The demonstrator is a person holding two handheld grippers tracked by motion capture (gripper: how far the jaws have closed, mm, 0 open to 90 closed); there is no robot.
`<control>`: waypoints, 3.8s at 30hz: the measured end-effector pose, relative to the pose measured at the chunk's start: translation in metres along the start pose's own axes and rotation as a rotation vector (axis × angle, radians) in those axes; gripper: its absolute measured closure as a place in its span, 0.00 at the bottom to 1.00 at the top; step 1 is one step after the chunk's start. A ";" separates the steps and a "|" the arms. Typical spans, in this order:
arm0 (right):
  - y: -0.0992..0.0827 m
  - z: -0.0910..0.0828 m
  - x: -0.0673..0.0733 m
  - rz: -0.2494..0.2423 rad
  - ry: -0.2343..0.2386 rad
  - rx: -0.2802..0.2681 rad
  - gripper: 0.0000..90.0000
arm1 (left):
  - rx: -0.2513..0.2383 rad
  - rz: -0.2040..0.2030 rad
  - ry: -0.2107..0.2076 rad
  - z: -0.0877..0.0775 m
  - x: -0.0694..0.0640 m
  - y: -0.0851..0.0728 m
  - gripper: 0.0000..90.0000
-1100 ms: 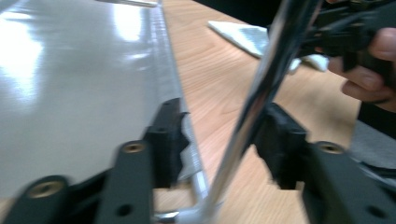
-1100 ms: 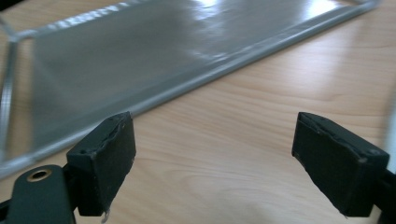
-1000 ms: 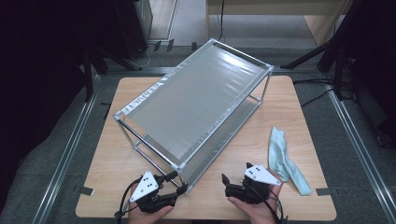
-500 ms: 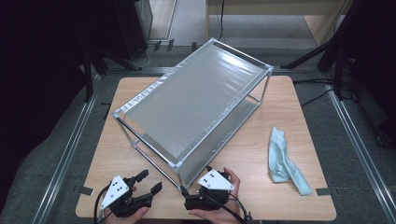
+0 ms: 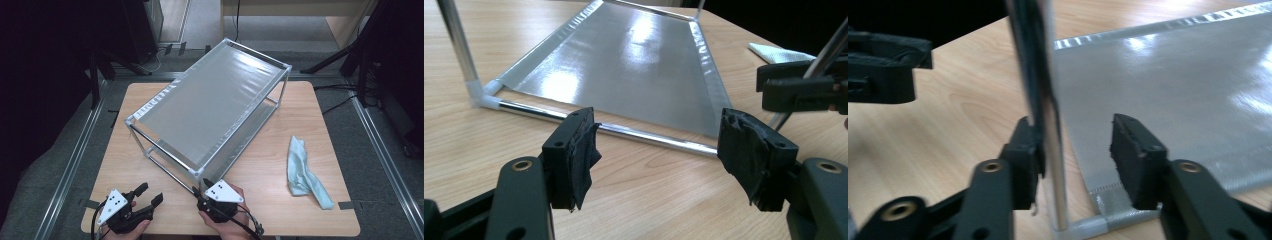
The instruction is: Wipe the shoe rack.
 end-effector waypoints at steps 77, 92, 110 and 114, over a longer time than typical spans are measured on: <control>0.005 -0.032 -0.139 0.136 -0.243 0.017 0.69 | 0.093 0.145 -0.022 -0.003 -0.051 -0.025 0.90; -0.013 -0.103 -0.173 0.045 -0.306 -0.010 0.37 | 0.051 0.109 -0.139 -0.006 -0.047 -0.005 0.76; -0.036 -0.132 -0.253 0.229 -0.501 0.129 0.36 | 0.040 0.134 -0.166 0.025 -0.052 0.008 0.87; -0.050 -0.125 -0.252 0.241 -0.500 0.204 0.32 | 0.037 0.104 -0.165 0.026 -0.046 0.008 0.87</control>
Point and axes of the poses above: each handheld gripper's, and its own axes: z roughly forward along the jaws, y roughly out of its top, x roughly to its left, the point moved 7 cm from there along z, roughly forward along the jaws, and after that the axes turned 1 degree about -x, right-handed, at the moved point
